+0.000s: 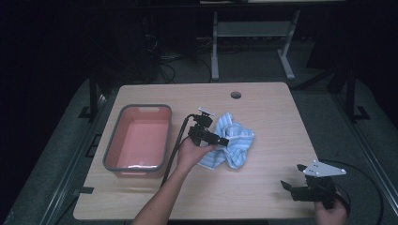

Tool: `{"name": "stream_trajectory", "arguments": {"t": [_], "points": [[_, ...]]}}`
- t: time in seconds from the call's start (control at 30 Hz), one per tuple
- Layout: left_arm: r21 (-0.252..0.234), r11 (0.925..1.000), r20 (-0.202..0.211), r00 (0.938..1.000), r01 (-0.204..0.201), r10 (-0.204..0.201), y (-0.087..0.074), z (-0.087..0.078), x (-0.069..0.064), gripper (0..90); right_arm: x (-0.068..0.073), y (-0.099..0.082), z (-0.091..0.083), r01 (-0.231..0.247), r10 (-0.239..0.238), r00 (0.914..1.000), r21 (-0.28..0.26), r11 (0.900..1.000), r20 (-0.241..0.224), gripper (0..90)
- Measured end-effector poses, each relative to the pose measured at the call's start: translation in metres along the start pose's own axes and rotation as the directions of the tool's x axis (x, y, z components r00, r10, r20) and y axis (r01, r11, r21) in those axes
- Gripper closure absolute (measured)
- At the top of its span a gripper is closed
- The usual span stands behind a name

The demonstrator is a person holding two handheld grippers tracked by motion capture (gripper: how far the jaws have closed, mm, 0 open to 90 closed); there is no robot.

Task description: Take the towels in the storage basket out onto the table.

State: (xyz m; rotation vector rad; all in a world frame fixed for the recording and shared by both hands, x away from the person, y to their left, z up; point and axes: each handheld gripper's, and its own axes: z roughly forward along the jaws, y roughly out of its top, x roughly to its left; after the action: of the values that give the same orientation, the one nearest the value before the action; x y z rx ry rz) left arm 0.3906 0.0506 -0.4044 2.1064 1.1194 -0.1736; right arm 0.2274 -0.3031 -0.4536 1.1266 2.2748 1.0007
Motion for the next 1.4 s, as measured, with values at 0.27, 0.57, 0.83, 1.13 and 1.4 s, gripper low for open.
{"name": "stream_trajectory", "arguments": {"t": [0.27,0.57,0.83,1.13,1.4], "points": [[-0.013,0.9999,0.005,0.9999,-0.01,0.01,-0.009,-0.005,-0.002,33.3,0.0,0.0,0.0,-0.006,0.006,1.0,0.001,1.0,0.001,13.7],[-0.021,0.9997,0.014,0.9998,-0.01,0.01,-0.02,-0.012,-0.001,32.9,0.0,0.0,0.0,-0.004,0.004,1.0,0.003,1.0,0.003,13.7],[-0.026,0.9994,0.018,0.9996,-0.021,0.021,-0.028,-0.016,-0.003,32.2,0.0,0.0,0.0,0.003,-0.003,1.0,0.0,1.0,0.005,13.7],[-0.04,0.999,0.026,0.9995,-0.018,0.019,-0.037,-0.022,-0.004,32.2,0.0,0.0,0.0,-0.005,0.005,1.0,0.001,1.0,0.004,13.7],[-0.039,0.9991,0.021,0.9996,-0.016,0.017,-0.045,-0.027,-0.002,32.0,0.001,0.0,0.0,-0.002,0.002,1.0,0.004,1.0,0.006,13.7]]}}
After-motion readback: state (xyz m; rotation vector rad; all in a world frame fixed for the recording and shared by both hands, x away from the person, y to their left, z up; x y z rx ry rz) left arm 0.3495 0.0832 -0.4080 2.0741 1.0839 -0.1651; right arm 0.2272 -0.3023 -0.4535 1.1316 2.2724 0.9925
